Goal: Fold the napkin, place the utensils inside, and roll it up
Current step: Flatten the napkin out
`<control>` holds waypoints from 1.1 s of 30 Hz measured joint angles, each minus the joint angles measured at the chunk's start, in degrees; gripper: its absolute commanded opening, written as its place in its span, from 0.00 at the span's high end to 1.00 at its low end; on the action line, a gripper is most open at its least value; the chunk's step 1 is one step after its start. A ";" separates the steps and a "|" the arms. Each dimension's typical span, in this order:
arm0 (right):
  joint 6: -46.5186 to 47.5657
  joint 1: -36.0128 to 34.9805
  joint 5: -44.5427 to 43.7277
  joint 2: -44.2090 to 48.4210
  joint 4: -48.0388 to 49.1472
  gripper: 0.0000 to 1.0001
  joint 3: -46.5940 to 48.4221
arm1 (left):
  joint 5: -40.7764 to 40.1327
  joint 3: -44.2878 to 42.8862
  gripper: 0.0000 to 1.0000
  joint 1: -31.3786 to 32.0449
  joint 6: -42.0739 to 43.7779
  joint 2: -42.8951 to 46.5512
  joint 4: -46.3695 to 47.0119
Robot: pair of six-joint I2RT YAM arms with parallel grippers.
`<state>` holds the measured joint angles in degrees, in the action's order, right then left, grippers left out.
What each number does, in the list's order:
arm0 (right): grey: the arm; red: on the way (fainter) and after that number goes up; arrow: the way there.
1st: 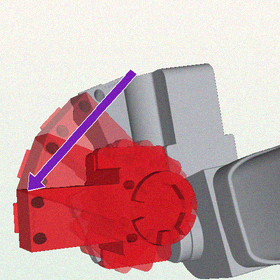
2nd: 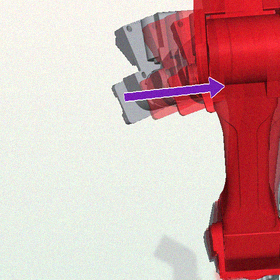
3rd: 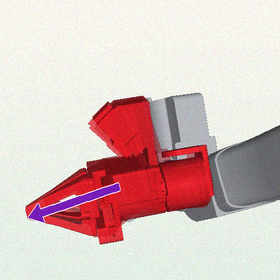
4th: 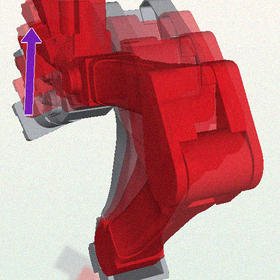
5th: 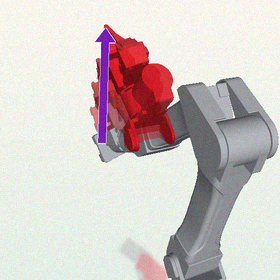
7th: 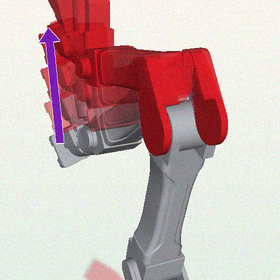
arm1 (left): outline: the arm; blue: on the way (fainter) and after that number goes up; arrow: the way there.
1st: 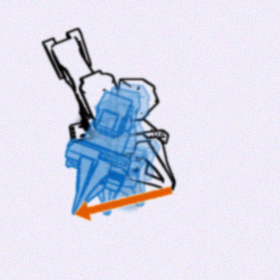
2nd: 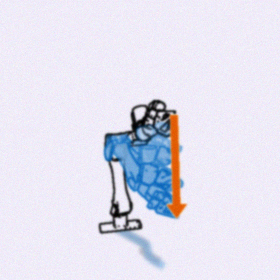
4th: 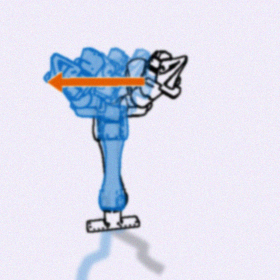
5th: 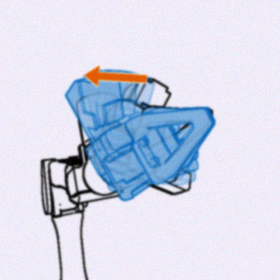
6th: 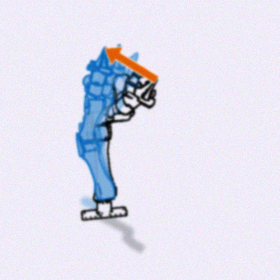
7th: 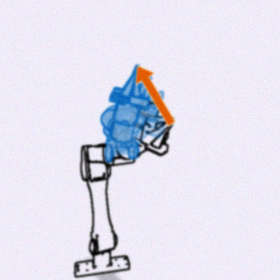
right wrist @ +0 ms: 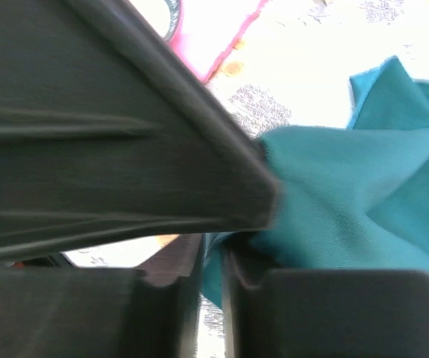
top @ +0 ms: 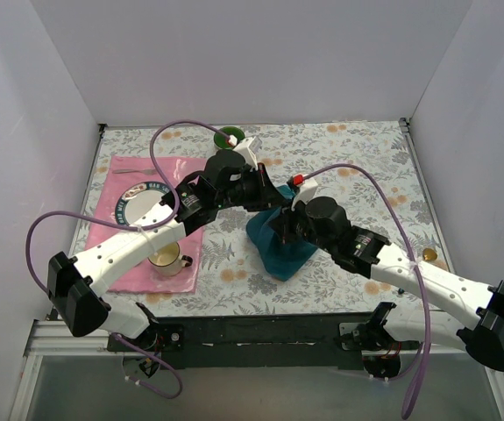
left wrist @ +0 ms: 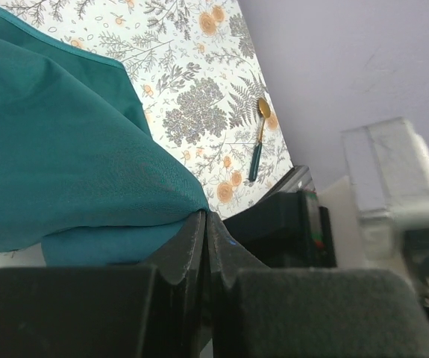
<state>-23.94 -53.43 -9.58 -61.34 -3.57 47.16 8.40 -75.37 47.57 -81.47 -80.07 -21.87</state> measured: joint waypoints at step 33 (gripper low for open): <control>26.38 0.11 -1.44 15.19 -41.20 0.99 29.05 | 13.94 23.89 0.02 -2.10 14.43 0.09 20.94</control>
<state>2.44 -53.32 -11.03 -46.15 -44.77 76.20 22.35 -51.48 45.47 -67.05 -79.99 -0.93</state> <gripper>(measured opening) 0.030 0.962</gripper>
